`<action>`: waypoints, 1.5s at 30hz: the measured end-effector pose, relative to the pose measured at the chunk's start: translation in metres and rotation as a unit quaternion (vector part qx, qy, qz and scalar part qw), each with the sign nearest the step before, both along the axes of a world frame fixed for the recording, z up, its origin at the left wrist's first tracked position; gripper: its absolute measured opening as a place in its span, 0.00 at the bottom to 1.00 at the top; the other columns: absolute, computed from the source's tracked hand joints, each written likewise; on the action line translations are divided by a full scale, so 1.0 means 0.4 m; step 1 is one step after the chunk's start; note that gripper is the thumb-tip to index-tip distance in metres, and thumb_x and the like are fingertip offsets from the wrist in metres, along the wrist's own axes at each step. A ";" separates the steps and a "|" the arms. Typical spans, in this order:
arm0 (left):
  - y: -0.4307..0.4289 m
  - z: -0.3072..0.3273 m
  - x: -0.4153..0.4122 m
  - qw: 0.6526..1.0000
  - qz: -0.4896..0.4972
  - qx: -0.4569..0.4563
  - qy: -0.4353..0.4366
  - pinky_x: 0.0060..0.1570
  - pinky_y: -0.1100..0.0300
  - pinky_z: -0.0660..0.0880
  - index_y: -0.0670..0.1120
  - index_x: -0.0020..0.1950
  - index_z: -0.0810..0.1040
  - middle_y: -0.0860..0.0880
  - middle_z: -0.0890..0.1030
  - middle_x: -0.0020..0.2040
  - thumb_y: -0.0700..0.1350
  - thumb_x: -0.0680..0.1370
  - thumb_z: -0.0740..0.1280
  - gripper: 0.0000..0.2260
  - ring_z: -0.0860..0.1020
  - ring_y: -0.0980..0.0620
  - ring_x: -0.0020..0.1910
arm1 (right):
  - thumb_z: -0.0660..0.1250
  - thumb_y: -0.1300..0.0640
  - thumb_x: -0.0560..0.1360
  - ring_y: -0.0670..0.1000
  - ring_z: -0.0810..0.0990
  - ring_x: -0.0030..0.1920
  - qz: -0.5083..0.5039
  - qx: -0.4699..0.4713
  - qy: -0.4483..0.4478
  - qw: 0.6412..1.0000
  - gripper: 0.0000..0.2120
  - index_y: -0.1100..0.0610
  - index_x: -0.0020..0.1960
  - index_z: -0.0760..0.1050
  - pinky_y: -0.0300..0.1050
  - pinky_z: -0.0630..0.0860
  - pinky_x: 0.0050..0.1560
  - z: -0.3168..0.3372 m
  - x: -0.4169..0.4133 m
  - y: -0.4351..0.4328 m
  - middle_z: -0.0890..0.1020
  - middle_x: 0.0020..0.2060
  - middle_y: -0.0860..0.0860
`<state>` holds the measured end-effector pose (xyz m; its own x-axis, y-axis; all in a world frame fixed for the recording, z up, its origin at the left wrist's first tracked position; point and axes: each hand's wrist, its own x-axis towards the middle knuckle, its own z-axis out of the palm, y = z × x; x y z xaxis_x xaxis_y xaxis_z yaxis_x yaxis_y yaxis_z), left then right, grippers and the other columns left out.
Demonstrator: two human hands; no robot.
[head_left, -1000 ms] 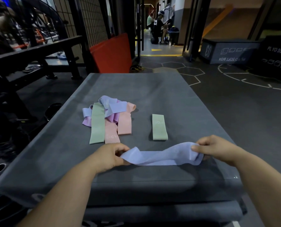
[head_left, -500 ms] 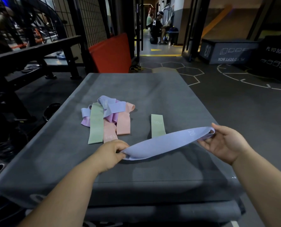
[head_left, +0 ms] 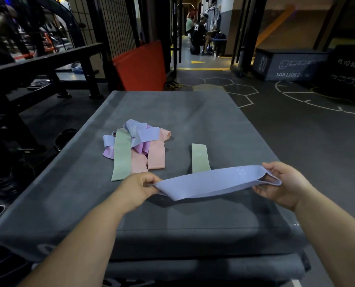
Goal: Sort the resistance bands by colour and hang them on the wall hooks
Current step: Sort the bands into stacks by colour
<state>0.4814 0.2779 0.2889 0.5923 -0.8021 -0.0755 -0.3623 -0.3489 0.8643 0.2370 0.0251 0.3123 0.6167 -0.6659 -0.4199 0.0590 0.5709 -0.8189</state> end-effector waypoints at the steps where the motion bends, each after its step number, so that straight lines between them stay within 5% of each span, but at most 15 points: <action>1: 0.000 0.003 0.001 1.000 0.005 -0.007 0.006 0.52 0.56 0.76 0.48 0.38 0.83 0.50 0.85 0.39 0.32 0.73 0.69 0.12 0.80 0.53 0.41 | 0.57 0.60 0.78 0.52 0.77 0.38 0.000 -0.014 0.024 1.000 0.11 0.60 0.40 0.73 0.48 0.75 0.43 0.002 -0.001 0.003 0.78 0.31 0.54; 5: 0.001 0.022 -0.007 0.999 0.000 -0.022 0.034 0.39 0.70 0.73 0.42 0.38 0.79 0.52 0.82 0.31 0.24 0.73 0.62 0.14 0.79 0.59 0.33 | 0.58 0.63 0.76 0.53 0.77 0.33 0.028 -0.119 0.137 0.983 0.11 0.62 0.36 0.73 0.45 0.75 0.35 0.000 0.003 0.008 0.78 0.28 0.55; 13: 0.005 0.020 0.003 1.000 -0.002 0.017 -0.014 0.36 0.63 0.68 0.45 0.36 0.77 0.48 0.78 0.35 0.22 0.69 0.55 0.21 0.73 0.53 0.36 | 0.70 0.53 0.75 0.46 0.62 0.27 0.153 -0.336 0.252 0.894 0.21 0.53 0.30 0.61 0.43 0.56 0.31 -0.013 -0.003 0.002 0.64 0.24 0.47; 18: 0.000 0.024 -0.003 0.997 0.003 0.048 -0.061 0.32 0.73 0.66 0.46 0.37 0.77 0.51 0.76 0.36 0.25 0.70 0.55 0.18 0.71 0.55 0.35 | 0.70 0.58 0.74 0.48 0.63 0.29 0.164 -0.365 0.262 0.878 0.14 0.55 0.37 0.67 0.38 0.59 0.26 -0.024 -0.005 -0.008 0.67 0.28 0.50; 28: 0.000 0.031 -0.007 0.998 0.017 0.041 -0.053 0.37 0.63 0.67 0.49 0.35 0.76 0.53 0.76 0.35 0.35 0.75 0.63 0.13 0.70 0.54 0.36 | 0.67 0.61 0.77 0.49 0.71 0.34 0.187 -0.367 0.262 0.872 0.02 0.57 0.45 0.77 0.37 0.69 0.32 -0.030 -0.001 -0.007 0.77 0.36 0.52; 32: 0.000 0.034 -0.007 0.998 0.008 0.044 -0.051 0.35 0.67 0.67 0.49 0.37 0.76 0.53 0.76 0.35 0.37 0.77 0.64 0.11 0.70 0.55 0.35 | 0.63 0.58 0.79 0.49 0.72 0.36 0.205 -0.367 0.289 0.860 0.07 0.58 0.44 0.76 0.41 0.71 0.37 -0.026 0.007 -0.004 0.76 0.35 0.51; 35: 0.002 0.032 -0.003 0.998 0.001 0.048 -0.038 0.38 0.63 0.68 0.48 0.38 0.77 0.52 0.77 0.36 0.38 0.77 0.64 0.09 0.71 0.54 0.36 | 0.64 0.52 0.78 0.49 0.69 0.33 0.197 -0.337 0.262 0.883 0.13 0.56 0.38 0.70 0.43 0.68 0.37 -0.018 0.006 0.001 0.70 0.32 0.51; 40: 0.001 0.037 -0.006 0.998 0.001 0.052 -0.045 0.39 0.63 0.69 0.48 0.39 0.78 0.51 0.77 0.36 0.38 0.77 0.65 0.09 0.72 0.54 0.37 | 0.74 0.53 0.71 0.48 0.67 0.32 0.224 -0.440 0.331 0.804 0.16 0.55 0.34 0.67 0.39 0.63 0.32 -0.006 0.002 0.013 0.70 0.29 0.49; 45: 0.002 0.050 -0.006 0.996 0.023 0.055 -0.067 0.42 0.63 0.71 0.50 0.38 0.79 0.52 0.79 0.39 0.41 0.76 0.67 0.08 0.75 0.54 0.39 | 0.68 0.65 0.74 0.48 0.71 0.32 0.186 -0.247 0.155 0.938 0.14 0.56 0.36 0.66 0.42 0.64 0.33 0.001 -0.003 -0.006 0.72 0.31 0.53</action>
<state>0.4791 0.2788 0.3090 0.6388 -0.7653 -0.0789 -0.4535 -0.4574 0.7649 0.2356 0.0228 0.3129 0.7447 -0.5890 -0.3137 -0.3533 0.0508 -0.9341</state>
